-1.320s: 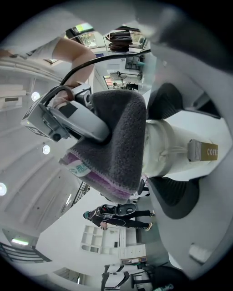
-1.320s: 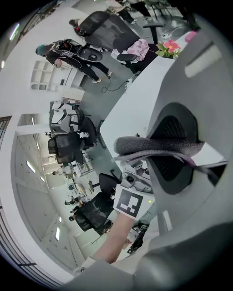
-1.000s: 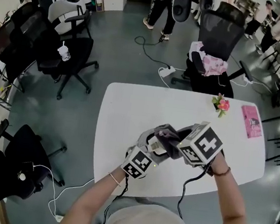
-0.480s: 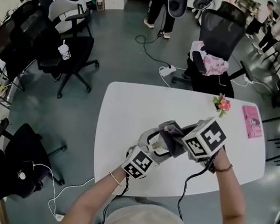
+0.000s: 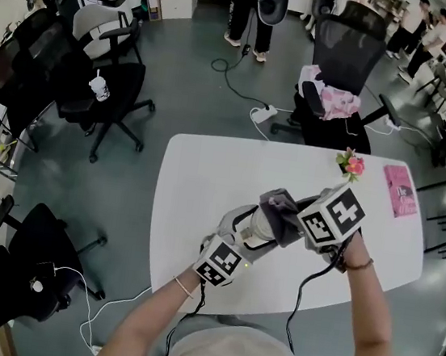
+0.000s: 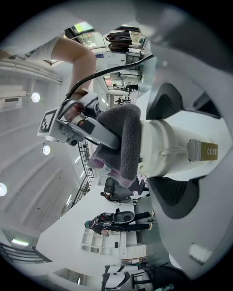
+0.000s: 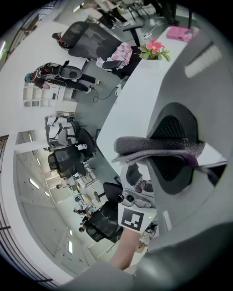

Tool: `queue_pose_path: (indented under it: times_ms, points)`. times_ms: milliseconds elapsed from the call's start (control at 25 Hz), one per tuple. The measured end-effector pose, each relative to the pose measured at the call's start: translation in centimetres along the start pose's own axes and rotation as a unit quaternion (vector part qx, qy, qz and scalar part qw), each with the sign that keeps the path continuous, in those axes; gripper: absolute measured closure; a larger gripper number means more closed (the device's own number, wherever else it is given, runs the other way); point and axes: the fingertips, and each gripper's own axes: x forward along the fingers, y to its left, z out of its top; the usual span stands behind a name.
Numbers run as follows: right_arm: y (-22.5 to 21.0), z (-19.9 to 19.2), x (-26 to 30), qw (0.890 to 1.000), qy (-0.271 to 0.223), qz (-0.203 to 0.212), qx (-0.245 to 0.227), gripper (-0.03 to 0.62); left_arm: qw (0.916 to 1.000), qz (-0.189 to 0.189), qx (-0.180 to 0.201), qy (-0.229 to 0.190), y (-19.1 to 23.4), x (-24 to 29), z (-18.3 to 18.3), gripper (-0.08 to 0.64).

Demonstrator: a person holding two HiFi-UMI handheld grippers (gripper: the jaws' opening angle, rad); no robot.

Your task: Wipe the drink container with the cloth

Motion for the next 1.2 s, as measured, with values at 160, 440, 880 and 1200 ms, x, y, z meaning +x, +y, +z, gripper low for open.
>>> queue_pose_path:
  times_ms: [160, 440, 880, 1200]
  points:
    - [-1.2, -0.4, -0.3, 1.0, -0.005, -0.007, 0.017, 0.518, 1.0, 0.001, 0.0, 0.001, 0.1, 0.0, 0.0, 0.164]
    - [-2.7, -1.1, -0.9, 0.999, -0.019, -0.019, 0.041, 0.52, 1.0, 0.002, 0.001, 0.004, 0.0, -0.1, -0.1, 0.164]
    - [-3.8, -1.5, -3.8, 0.991, -0.096, -0.023, 0.09, 0.52, 0.9998, 0.013, -0.001, 0.014, 0.1, -0.3, -0.1, 0.164]
    - [-3.3, -3.8, -6.1, 0.958, -0.216, 0.002, 0.189, 0.52, 0.9995, 0.025, -0.002, 0.022, 0.3, -0.4, -0.2, 0.164]
